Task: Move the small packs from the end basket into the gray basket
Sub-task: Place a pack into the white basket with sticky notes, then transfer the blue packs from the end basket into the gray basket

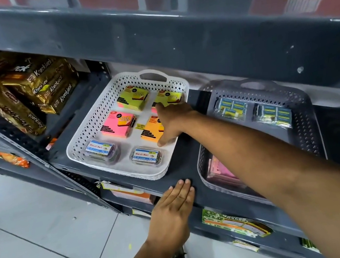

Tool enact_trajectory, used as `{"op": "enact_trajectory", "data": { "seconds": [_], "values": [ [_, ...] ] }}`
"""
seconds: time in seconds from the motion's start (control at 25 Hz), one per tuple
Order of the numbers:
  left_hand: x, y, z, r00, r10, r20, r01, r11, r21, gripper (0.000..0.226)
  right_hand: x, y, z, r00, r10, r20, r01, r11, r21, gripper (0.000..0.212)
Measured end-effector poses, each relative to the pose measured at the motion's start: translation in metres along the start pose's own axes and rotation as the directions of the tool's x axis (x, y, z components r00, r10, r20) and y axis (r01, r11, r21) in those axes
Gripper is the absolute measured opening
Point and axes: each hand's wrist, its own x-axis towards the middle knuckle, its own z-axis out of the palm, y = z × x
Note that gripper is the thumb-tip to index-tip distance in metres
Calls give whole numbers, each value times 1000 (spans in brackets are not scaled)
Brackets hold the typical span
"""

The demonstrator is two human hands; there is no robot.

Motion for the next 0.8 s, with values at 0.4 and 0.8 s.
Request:
{"op": "enact_trajectory", "data": {
  "seconds": [0.4, 0.8],
  "values": [
    [2, -1, -3, 1000, -10, 7, 10, 1000, 25, 62, -8, 16, -9, 999, -12, -33, 16, 992, 123, 106],
    [-2, -3, 18, 993, -8, -115, 14, 998, 53, 53, -218, 188, -27, 947, 230, -226, -148, 933, 328, 71]
  ]
}}
